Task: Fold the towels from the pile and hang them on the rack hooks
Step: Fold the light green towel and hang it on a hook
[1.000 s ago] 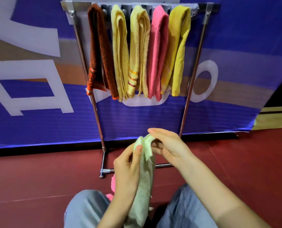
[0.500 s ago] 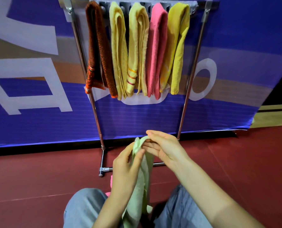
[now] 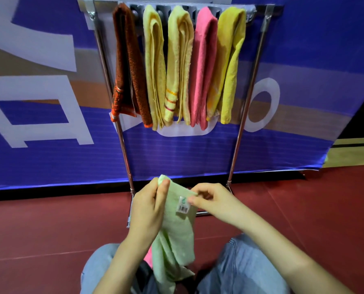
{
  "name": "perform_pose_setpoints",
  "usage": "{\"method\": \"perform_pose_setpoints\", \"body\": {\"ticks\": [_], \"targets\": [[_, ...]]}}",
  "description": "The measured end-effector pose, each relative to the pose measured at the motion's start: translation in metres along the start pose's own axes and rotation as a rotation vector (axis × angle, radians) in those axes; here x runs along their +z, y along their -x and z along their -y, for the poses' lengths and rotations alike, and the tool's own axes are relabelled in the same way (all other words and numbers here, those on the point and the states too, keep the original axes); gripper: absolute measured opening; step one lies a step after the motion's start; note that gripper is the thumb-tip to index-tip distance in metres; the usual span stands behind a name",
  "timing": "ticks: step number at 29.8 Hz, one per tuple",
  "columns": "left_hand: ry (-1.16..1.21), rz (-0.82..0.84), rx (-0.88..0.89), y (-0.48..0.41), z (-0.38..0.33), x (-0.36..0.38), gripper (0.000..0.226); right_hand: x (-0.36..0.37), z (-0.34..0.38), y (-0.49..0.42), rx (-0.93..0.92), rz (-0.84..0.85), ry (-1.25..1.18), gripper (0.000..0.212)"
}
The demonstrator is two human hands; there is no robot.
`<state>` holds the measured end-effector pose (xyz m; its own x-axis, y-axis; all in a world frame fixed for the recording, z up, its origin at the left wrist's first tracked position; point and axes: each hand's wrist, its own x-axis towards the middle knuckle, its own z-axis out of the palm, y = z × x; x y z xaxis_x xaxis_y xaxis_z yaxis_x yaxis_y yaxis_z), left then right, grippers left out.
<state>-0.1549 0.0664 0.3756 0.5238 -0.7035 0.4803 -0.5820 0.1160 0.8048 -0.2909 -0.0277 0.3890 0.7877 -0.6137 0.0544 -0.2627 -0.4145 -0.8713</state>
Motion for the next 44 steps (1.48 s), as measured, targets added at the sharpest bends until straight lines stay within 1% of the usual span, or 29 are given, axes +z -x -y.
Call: {"method": "perform_pose_setpoints", "body": {"ticks": [3, 4, 7, 8, 10, 12, 13, 15, 17, 19, 21, 24, 25, 28, 31, 33, 35, 36, 38, 40, 41, 42, 44], "targets": [[0.045, -0.068, -0.023, -0.003, -0.004, -0.002, 0.039, -0.004, -0.008, 0.005, -0.011, 0.024, 0.214, 0.032], [0.068, -0.099, -0.038, -0.004, -0.005, -0.004, 0.040, -0.006, -0.012, 0.007, 0.002, 0.049, 0.242, 0.031], [0.141, -0.148, -0.108, -0.010, -0.008, -0.010, 0.045, -0.015, -0.021, 0.012, 0.050, 0.085, 0.182, 0.018], [0.151, -0.145, -0.124, -0.012, -0.007, -0.012, 0.045, -0.019, -0.019, 0.013, 0.053, 0.056, 0.119, 0.018], [0.155, -0.112, -0.129, -0.014, -0.006, -0.013, 0.046, -0.029, -0.012, 0.011, 0.013, -0.073, 0.012, 0.023], [0.135, -0.075, -0.116, -0.013, -0.007, -0.013, 0.042, -0.042, -0.001, 0.007, -0.017, -0.216, -0.053, 0.015], [0.123, -0.062, -0.110, -0.012, -0.008, -0.012, 0.040, -0.047, 0.003, 0.006, -0.023, -0.252, -0.073, 0.012], [0.116, -0.060, -0.099, -0.010, -0.012, -0.009, 0.033, -0.055, 0.009, 0.006, -0.040, -0.250, -0.082, 0.024], [0.102, -0.092, -0.109, -0.007, -0.013, -0.007, 0.031, -0.057, 0.015, 0.007, -0.035, -0.229, -0.127, 0.025], [0.107, -0.124, -0.127, -0.002, -0.013, -0.004, 0.033, -0.056, 0.019, 0.009, -0.041, -0.243, -0.144, 0.024], [0.118, -0.135, -0.150, 0.007, -0.010, -0.002, 0.036, -0.053, 0.016, 0.012, -0.064, -0.303, -0.140, 0.025], [0.084, -0.143, -0.129, 0.013, 0.002, -0.004, 0.048, -0.046, 0.009, 0.015, -0.064, -0.347, -0.096, 0.026], [0.050, -0.153, -0.113, 0.015, 0.006, -0.005, 0.049, -0.043, 0.005, 0.018, -0.064, -0.349, -0.083, 0.026], [-0.003, -0.202, -0.126, 0.019, 0.007, -0.003, 0.038, -0.033, -0.006, 0.026, -0.063, -0.347, -0.052, 0.028], [0.103, -0.252, -0.234, 0.017, 0.001, 0.001, 0.039, -0.032, -0.009, 0.033, -0.060, -0.283, 0.039, 0.026], [0.159, -0.251, -0.254, 0.010, -0.001, -0.004, 0.037, -0.039, -0.006, 0.034, -0.039, -0.184, 0.175, 0.021], [0.158, -0.224, -0.191, -0.002, -0.005, -0.010, 0.038, -0.049, 0.000, 0.034, -0.022, -0.108, 0.285, 0.017], [0.152, -0.204, -0.149, -0.007, -0.008, -0.013, 0.038, -0.056, 0.006, 0.034, -0.031, -0.100, 0.328, 0.016], [0.163, -0.177, -0.075, -0.021, -0.020, -0.020, 0.039, -0.072, 0.024, 0.034, -0.110, -0.168, 0.370, 0.016], [0.201, -0.199, -0.006, -0.037, -0.033, -0.029, 0.041, -0.085, 0.047, 0.033, -0.245, -0.300, 0.312, 0.010], [0.217, -0.211, 0.013, -0.045, -0.039, -0.033, 0.041, -0.089, 0.054, 0.030, -0.307, -0.369, 0.242, 0.010], [0.220, -0.217, 0.016, -0.051, -0.041, -0.035, 0.040, -0.090, 0.056, 0.025, -0.336, -0.426, 0.165, 0.016], [0.189, -0.176, -0.029, -0.058, -0.035, -0.034, 0.041, -0.081, 0.047, 0.010, -0.268, -0.455, 0.081, 0.028]]}}
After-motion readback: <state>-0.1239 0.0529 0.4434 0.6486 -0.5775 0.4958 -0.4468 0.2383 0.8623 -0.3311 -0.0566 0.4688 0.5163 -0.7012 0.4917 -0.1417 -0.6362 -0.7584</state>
